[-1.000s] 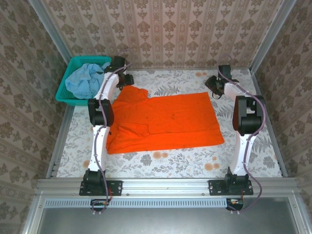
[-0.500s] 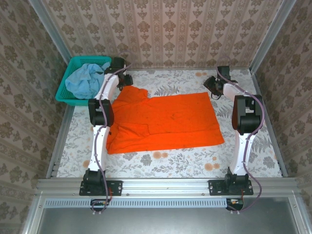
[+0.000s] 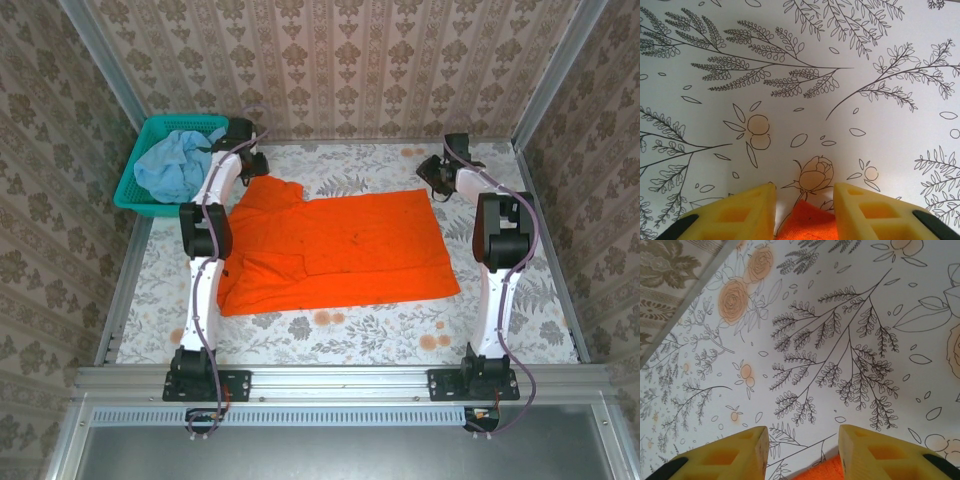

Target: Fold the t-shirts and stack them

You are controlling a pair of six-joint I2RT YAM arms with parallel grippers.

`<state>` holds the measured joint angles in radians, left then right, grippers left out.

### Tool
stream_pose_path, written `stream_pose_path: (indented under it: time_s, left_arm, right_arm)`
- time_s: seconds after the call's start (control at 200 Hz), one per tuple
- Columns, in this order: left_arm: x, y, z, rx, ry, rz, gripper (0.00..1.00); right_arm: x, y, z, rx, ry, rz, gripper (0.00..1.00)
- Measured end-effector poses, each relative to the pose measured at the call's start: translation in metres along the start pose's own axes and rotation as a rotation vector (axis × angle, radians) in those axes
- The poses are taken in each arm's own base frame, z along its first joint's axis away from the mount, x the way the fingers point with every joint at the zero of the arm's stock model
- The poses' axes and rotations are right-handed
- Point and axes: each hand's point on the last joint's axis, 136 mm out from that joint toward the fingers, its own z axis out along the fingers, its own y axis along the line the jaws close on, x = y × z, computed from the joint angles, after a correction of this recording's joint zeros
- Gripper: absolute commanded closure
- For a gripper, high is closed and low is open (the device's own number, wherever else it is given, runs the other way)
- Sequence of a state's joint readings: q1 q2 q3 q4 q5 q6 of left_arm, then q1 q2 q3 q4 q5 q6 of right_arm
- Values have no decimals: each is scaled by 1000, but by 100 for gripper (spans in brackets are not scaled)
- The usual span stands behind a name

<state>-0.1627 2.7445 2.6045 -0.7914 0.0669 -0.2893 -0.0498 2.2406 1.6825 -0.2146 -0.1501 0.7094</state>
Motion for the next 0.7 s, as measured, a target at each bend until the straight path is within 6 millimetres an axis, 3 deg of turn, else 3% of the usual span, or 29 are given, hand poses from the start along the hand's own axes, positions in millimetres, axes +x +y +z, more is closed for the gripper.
stream_pose_path:
  time_s: [0.7]
  left_arm:
    - [-1, -3, 1, 12, -11, 21, 84]
  right_arm:
    - [-1, -4, 13, 41, 30, 7, 55]
